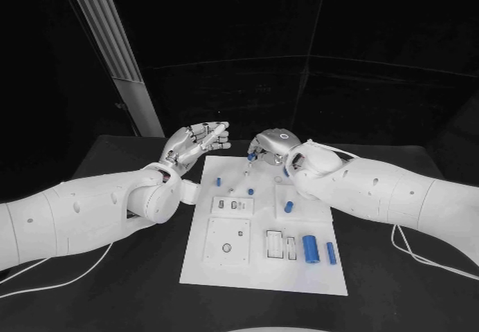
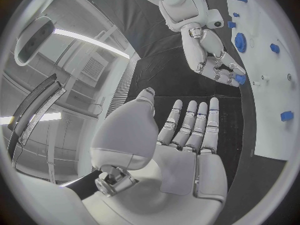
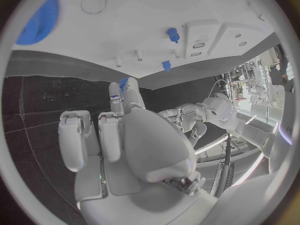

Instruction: Assemble the parts on the task board

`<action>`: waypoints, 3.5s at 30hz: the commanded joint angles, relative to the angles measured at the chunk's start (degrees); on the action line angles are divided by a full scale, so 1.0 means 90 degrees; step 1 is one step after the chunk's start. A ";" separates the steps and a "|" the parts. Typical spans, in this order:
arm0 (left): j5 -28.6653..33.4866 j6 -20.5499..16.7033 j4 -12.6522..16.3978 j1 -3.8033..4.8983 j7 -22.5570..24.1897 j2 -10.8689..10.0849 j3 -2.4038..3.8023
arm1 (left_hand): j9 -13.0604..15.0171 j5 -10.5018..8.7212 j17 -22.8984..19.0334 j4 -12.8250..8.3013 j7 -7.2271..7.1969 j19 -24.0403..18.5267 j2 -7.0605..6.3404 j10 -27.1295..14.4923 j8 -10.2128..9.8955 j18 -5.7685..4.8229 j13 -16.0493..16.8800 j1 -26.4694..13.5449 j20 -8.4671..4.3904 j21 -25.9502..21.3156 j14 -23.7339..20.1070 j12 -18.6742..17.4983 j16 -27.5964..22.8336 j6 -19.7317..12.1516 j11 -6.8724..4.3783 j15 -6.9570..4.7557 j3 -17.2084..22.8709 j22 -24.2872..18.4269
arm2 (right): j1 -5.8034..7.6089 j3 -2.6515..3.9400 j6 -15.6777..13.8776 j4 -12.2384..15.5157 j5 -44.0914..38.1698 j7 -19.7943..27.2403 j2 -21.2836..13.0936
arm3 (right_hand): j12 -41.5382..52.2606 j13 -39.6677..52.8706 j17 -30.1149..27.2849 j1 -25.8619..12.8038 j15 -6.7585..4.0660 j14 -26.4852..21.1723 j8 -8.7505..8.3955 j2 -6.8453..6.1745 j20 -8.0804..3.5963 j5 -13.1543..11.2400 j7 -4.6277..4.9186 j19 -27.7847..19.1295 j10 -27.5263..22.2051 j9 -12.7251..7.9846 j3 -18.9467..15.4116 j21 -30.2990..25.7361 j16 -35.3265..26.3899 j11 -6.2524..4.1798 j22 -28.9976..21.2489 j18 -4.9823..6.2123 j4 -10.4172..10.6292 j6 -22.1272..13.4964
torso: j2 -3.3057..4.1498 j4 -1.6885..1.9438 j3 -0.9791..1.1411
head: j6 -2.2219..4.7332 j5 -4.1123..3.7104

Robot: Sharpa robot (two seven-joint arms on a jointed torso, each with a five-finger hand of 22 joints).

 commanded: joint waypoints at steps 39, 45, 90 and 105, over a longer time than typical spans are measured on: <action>0.0000 0.0099 -0.0080 0.0057 0.1390 0.0063 0.0006 | 0.0007 0.0046 0.0006 0.0000 0.0664 -0.0054 0.0058 -0.0007 0.0049 -0.0033 0.0002 0.0043 0.0019 0.0011 -0.0067 -0.0043 -0.0021 -0.0051 0.0005 -0.0005 -0.0054 -0.0010 | 0.0011 0.0010 0.0283 -0.0228 0.0003 -0.0072 0.0119 | -0.0131 -0.0005 0.1089 0.0088 0.0018 0.0560 -0.0094 -0.0017 0.0005 0.0027 -0.0067 0.0660 0.0031 -0.0016 -0.0023 0.0020 0.0040 0.0053 0.1673 -0.0048 0.0082 0.0112 | 0.0061 0.0013 -0.0013 | -0.0036 -0.0024; 0.0000 0.0098 -0.0076 0.0057 0.1389 0.0063 0.0006 | 0.0007 0.0046 0.0006 0.0000 0.0664 -0.0054 0.0058 -0.0007 0.0049 -0.0033 0.0002 0.0043 0.0019 0.0011 -0.0067 -0.0043 -0.0021 -0.0051 0.0005 -0.0005 -0.0054 -0.0010 | 0.0012 0.0010 0.0310 -0.0292 0.0003 -0.0083 0.0164 | -0.0133 -0.0004 0.1088 0.0091 0.0019 0.0560 -0.0096 -0.0018 0.0006 0.0027 -0.0068 0.0660 0.0034 -0.0016 -0.0022 0.0020 0.0040 0.0052 0.1673 -0.0048 0.0082 0.0113 | 0.0063 0.0023 -0.0017 | -0.0010 -0.0027; 0.0000 0.0081 -0.0077 0.0077 0.1375 0.0075 0.0006 | 0.0009 0.0049 0.0007 0.0000 0.0665 -0.0062 0.0067 -0.0013 0.0069 -0.0036 0.0002 0.0052 0.0019 0.0009 -0.0076 -0.0046 -0.0020 -0.0069 0.0007 -0.0002 -0.0060 -0.0013 | 0.0011 0.0010 0.0682 -0.0722 -0.0028 -0.0038 0.0485 | -0.0172 -0.0005 0.1078 0.0093 0.0024 0.0558 -0.0122 -0.0036 0.0011 0.0027 -0.0068 0.0660 0.0036 -0.0019 -0.0036 0.0020 0.0039 0.0058 0.1673 -0.0048 0.0102 0.0107 | 0.0067 0.0010 -0.0020 | -0.0039 -0.0026; 0.0000 0.0089 -0.0079 0.0078 0.1371 0.0081 0.0006 | 0.0009 0.0049 0.0007 0.0000 0.0665 -0.0062 0.0067 -0.0013 0.0069 -0.0036 0.0002 0.0052 0.0019 0.0009 -0.0076 -0.0046 -0.0020 -0.0069 0.0007 -0.0002 -0.0060 -0.0013 | 0.0008 0.0010 0.0760 -0.0896 -0.0028 -0.0025 0.0621 | -0.0223 -0.0007 0.1076 0.0107 0.0030 0.0557 -0.0162 -0.0042 0.0017 0.0028 -0.0069 0.0660 0.0021 -0.0024 -0.0041 0.0020 0.0039 0.0064 0.1673 -0.0048 0.0120 0.0082 | 0.0068 0.0004 -0.0018 | -0.0048 -0.0033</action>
